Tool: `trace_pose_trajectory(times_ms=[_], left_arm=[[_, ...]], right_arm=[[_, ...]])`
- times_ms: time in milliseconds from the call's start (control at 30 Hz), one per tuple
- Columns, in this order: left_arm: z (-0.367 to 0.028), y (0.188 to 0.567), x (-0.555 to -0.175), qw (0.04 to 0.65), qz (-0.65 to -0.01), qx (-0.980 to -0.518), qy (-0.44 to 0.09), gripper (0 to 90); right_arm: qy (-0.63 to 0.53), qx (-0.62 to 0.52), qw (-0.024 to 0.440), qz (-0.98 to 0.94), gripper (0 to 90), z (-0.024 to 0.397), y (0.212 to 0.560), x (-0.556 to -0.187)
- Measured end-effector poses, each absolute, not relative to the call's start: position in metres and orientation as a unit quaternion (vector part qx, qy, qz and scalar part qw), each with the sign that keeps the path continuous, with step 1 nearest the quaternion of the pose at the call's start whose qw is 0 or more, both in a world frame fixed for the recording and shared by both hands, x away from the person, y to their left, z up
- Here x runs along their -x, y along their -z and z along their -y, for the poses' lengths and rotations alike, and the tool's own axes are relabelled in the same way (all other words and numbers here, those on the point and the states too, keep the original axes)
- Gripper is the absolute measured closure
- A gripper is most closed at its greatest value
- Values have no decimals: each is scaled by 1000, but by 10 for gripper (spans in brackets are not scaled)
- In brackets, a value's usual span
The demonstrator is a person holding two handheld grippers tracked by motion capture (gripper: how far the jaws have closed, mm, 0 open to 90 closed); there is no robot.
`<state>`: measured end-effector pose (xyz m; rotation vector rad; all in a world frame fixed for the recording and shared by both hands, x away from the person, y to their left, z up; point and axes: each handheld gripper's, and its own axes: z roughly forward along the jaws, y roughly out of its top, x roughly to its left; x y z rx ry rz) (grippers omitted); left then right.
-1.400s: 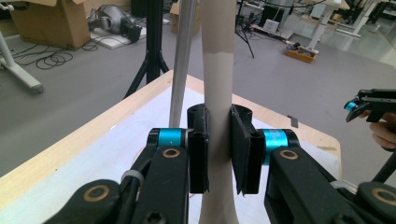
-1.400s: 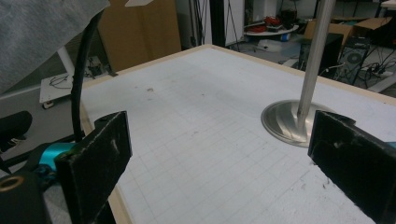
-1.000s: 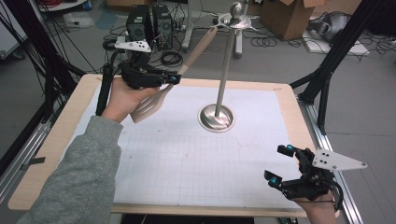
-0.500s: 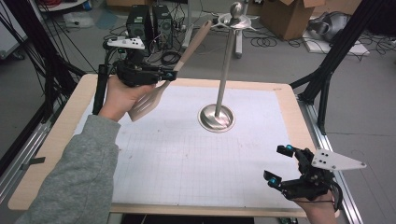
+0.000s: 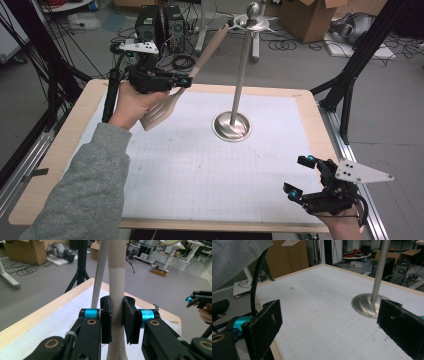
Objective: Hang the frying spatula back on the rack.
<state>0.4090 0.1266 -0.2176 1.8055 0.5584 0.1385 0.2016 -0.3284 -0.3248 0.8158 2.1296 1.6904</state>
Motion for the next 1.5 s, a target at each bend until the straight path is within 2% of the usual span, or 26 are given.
trace_pose_trajectory(times_ms=[1500], left_arm=[[-96, 229, -414, 564, -242, -788, -58, 779]], right_arm=[[-590, -288, 146, -740, 50, 329, 325, -201]])
